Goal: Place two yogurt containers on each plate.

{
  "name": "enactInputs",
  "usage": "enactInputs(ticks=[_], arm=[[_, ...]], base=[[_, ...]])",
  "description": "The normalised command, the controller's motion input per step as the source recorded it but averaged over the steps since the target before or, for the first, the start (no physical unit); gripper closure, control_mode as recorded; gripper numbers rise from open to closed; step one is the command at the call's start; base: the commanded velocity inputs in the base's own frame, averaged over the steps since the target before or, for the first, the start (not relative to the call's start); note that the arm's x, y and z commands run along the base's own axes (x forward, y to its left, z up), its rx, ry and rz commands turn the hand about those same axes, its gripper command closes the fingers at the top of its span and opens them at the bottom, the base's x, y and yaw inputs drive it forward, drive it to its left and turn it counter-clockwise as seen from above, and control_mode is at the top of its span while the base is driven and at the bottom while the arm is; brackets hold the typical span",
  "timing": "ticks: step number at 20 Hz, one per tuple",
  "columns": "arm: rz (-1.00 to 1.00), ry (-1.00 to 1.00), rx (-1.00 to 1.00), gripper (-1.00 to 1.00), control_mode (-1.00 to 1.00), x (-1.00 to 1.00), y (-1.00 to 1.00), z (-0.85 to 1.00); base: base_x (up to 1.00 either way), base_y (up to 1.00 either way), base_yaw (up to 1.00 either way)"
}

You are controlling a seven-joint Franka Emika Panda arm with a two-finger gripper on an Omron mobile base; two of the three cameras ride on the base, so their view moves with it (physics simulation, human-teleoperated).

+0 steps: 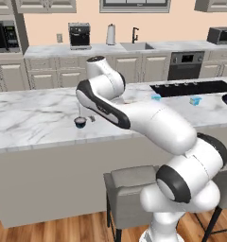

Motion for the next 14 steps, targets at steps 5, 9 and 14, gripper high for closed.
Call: enactInputs(ticks=[5,9,14], arm=[[-0.06,0.03,0.06,-1.0,-1.0,0.39,0.38,-0.18],[0.0,-0.01,0.13,-1.0,-1.0,0.13,0.11,-0.41],[0.0,-0.03,0.12,-1.0,-1.0,0.3,0.07,-0.36]], base=[[0.0,0.0,0.0],[0.0,0.0,0.0],[0.0,0.0,0.0]])
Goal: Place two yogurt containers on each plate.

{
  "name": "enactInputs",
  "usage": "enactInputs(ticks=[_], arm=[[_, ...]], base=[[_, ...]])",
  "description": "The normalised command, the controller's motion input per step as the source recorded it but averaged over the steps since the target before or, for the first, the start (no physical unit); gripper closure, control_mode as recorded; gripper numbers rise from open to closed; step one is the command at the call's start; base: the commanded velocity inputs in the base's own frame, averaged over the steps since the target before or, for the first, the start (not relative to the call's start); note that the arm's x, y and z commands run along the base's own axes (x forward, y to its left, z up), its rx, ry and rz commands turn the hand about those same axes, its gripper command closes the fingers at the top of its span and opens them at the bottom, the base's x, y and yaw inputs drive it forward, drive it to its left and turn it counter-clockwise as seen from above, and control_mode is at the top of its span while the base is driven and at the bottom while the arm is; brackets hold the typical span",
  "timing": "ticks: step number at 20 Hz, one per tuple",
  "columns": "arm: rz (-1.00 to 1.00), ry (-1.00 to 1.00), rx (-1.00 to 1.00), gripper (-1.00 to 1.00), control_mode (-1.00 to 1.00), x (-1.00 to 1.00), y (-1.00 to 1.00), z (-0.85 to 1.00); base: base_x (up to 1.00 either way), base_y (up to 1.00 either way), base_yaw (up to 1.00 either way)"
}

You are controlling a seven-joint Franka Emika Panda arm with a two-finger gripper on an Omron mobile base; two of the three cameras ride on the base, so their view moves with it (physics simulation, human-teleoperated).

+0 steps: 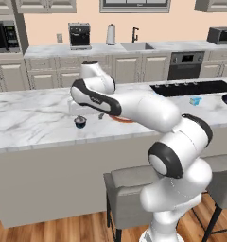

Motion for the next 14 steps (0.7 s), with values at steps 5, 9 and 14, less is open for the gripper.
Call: enactInputs(ticks=[5,9,14], arm=[[0.0,-0.04,0.01,-1.0,-1.0,0.45,0.03,-0.28],[0.0,-0.08,0.0,-1.0,-1.0,0.42,0.24,-0.21],[0.0,-0.09,0.0,-1.0,-1.0,0.26,0.28,-0.1]], base=[[0.0,0.0,0.0],[0.0,0.0,0.0],[0.0,0.0,0.0]])
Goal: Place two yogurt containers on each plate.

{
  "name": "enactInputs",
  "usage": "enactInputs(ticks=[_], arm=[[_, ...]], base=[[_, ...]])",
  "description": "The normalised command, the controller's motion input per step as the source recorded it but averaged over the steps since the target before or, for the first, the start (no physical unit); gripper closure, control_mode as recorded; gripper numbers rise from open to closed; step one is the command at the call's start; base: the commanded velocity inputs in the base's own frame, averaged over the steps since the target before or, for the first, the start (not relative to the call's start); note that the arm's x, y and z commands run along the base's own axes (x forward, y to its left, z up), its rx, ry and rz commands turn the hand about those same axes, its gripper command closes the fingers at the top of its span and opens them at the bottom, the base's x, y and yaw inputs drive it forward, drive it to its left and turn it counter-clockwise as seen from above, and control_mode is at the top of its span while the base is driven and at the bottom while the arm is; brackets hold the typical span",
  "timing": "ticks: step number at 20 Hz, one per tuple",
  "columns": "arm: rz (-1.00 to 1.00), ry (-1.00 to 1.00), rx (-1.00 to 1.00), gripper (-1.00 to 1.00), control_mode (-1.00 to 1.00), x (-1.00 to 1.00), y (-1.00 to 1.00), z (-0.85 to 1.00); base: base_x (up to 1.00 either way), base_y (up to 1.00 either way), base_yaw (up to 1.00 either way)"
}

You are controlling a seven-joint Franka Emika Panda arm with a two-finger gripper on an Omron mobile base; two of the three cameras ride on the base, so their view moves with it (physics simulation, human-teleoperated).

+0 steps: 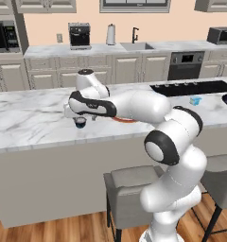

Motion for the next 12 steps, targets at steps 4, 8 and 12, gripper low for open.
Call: enactInputs(ticks=[4,8,12], arm=[[0.0,-0.02,0.0,-1.0,-1.0,0.26,0.18,-0.18],[0.0,0.0,0.0,-1.0,-1.0,0.28,0.1,-0.19],[0.0,0.0,0.0,-1.0,-1.0,0.25,0.03,-0.13]], base=[[0.0,0.0,0.0],[0.0,0.0,0.0],[0.0,0.0,0.0]])
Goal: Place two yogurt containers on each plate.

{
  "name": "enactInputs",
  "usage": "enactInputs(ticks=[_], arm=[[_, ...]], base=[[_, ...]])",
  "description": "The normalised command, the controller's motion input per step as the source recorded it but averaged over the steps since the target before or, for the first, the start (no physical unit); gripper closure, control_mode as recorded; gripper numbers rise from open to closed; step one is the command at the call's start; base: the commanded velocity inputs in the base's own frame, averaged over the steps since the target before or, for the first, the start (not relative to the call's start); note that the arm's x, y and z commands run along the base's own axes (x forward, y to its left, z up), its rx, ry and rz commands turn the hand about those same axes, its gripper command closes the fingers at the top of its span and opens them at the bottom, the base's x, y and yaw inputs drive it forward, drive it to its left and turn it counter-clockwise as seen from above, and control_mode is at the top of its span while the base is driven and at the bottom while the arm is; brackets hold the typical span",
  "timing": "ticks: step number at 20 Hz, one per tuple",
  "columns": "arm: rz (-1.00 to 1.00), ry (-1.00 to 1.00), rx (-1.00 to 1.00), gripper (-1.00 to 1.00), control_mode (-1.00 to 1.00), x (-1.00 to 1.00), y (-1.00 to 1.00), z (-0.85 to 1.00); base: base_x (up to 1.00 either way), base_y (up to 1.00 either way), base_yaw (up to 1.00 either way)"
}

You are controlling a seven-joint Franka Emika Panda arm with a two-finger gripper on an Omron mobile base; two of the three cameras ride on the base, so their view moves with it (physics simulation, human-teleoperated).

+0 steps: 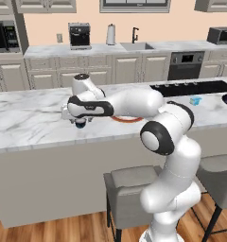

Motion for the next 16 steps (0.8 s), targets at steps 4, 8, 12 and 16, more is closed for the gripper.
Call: enactInputs(ticks=[4,8,12,16], arm=[[0.0,0.0,-0.01,-1.0,-1.0,0.17,0.0,-0.14],[0.0,0.0,-0.01,-1.0,-1.0,0.22,0.01,-0.17],[0.0,0.0,0.0,-1.0,-1.0,0.24,0.0,-0.19],[0.0,0.0,0.0,-1.0,-1.0,0.27,0.03,-0.11]], base=[[0.0,0.0,0.0],[0.0,0.0,0.0],[0.0,0.0,0.0],[0.0,0.0,0.0]])
